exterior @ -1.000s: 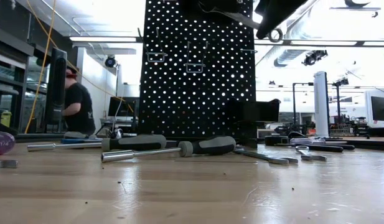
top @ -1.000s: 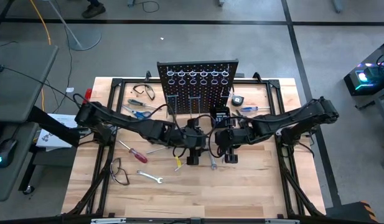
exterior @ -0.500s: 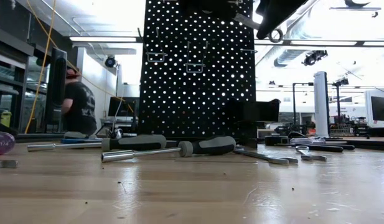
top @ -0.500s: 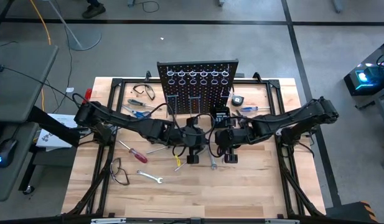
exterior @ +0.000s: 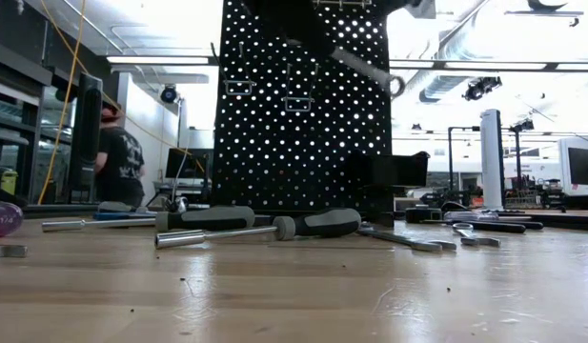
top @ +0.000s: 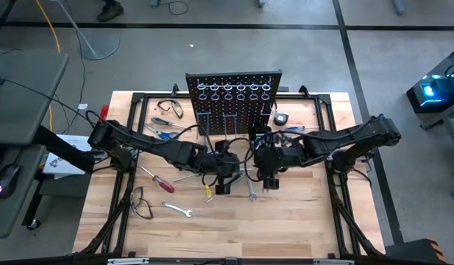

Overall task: Hang tools onto peg board
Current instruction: Hang the silver wrench on the pegboard

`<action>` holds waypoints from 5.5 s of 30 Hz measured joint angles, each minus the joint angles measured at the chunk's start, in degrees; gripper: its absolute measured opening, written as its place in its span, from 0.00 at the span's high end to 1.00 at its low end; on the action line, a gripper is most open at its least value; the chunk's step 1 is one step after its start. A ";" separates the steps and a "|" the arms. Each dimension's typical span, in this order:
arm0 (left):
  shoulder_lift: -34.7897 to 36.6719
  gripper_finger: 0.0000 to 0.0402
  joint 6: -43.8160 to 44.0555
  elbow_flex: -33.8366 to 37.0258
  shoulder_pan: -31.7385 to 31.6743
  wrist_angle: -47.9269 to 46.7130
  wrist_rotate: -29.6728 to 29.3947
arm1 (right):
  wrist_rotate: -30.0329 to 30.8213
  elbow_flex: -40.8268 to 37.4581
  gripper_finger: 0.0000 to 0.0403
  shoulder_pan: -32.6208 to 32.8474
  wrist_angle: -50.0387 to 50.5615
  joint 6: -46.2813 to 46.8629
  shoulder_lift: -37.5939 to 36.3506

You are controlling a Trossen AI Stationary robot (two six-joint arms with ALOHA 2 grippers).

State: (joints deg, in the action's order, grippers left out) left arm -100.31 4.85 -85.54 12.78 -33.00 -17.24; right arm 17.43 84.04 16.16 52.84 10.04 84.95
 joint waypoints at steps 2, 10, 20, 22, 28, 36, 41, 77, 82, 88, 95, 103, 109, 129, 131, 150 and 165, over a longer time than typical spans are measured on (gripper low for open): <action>0.34 1.00 1.25 0.00 0.00 -1.65 -0.27 | 1.14 1.39 0.74 0.02 2.54 0.23 -0.03; 12.43 1.00 15.67 7.47 4.04 -8.27 -11.27 | 6.26 2.19 0.69 3.28 12.79 6.92 -4.26; 41.80 1.00 33.26 32.33 10.86 13.28 -26.99 | 14.52 -2.36 0.69 8.07 11.78 19.94 -9.86; 44.84 1.00 30.19 34.05 10.67 17.16 -27.13 | 14.52 -2.38 0.69 8.15 10.72 19.96 -9.87; 49.97 1.00 19.43 34.18 8.00 26.71 -26.63 | 16.04 -2.38 0.69 7.80 8.77 19.98 -9.91; 55.26 1.00 15.24 34.29 5.27 26.10 -26.28 | 16.84 -2.38 0.69 6.87 8.55 23.27 -9.93; 56.11 1.00 22.40 34.23 6.32 20.44 -20.02 | 16.76 -2.38 0.69 6.80 8.55 25.58 -9.93; 55.30 1.00 52.03 58.42 29.08 34.22 -46.50 | 16.90 -2.42 0.69 6.71 13.45 25.73 -9.93; 55.28 1.00 50.94 58.42 27.01 33.97 -46.49 | 16.90 -2.42 0.69 6.71 13.55 26.12 -9.93; 55.28 1.00 48.98 58.42 25.18 33.66 -45.50 | 16.90 -2.42 0.69 6.70 13.51 26.16 -9.93; 55.28 1.00 49.00 58.40 23.83 32.07 -43.00 | 16.87 -2.42 0.69 6.71 13.46 26.18 -9.93; 55.28 1.00 48.53 58.40 23.17 30.64 -43.21 | 16.87 -2.42 0.69 6.70 13.56 27.43 -9.93; 55.28 1.00 47.33 58.40 23.17 29.88 -45.43 | 16.87 -2.42 0.69 6.71 13.60 27.50 -9.93; 55.25 0.94 35.02 58.31 8.19 25.69 -46.93 | 16.87 -2.42 0.69 6.69 13.57 30.10 -9.93; 55.23 0.92 35.46 58.31 6.97 25.36 -45.37 | 16.87 -2.42 0.69 6.73 13.57 30.54 -9.93; 52.19 0.68 39.88 58.34 5.60 20.27 -35.48 | 13.31 -2.42 0.69 6.75 14.17 31.08 -9.93; 52.09 0.49 43.87 58.36 5.62 13.47 -33.82 | 14.27 -2.42 0.69 6.42 18.27 35.31 -9.93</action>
State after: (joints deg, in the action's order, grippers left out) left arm -48.23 48.71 -27.18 18.39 -19.54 -51.07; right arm 31.70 81.62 22.58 71.11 45.35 75.02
